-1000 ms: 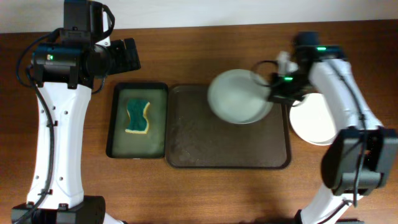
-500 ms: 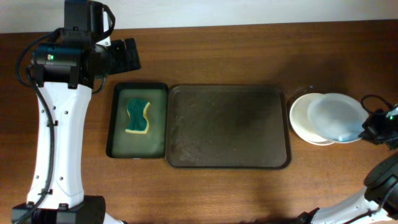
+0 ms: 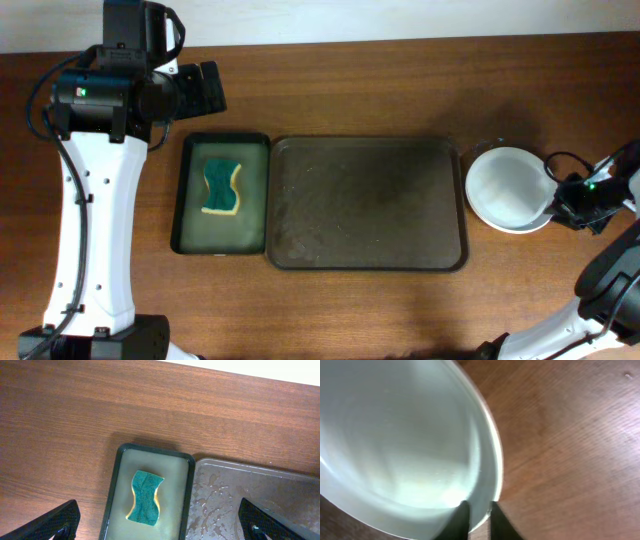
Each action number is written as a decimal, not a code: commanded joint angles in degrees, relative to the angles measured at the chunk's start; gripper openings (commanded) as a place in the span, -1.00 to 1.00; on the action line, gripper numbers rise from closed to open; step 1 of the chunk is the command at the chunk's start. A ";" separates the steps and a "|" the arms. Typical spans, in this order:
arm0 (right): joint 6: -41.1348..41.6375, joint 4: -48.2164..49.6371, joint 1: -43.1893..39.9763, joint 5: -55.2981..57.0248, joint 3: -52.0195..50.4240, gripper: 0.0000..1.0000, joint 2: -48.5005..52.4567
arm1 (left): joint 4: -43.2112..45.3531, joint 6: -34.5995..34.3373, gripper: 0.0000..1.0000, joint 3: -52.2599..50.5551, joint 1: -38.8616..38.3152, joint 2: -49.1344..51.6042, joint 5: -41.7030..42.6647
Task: Clean dirty plates on tray and stack at the side
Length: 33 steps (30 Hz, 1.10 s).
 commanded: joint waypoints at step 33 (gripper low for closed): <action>-15.43 -4.90 50.58 -5.27 6.75 0.97 -1.62 | 0.09 -0.52 0.99 -0.15 0.09 0.28 0.00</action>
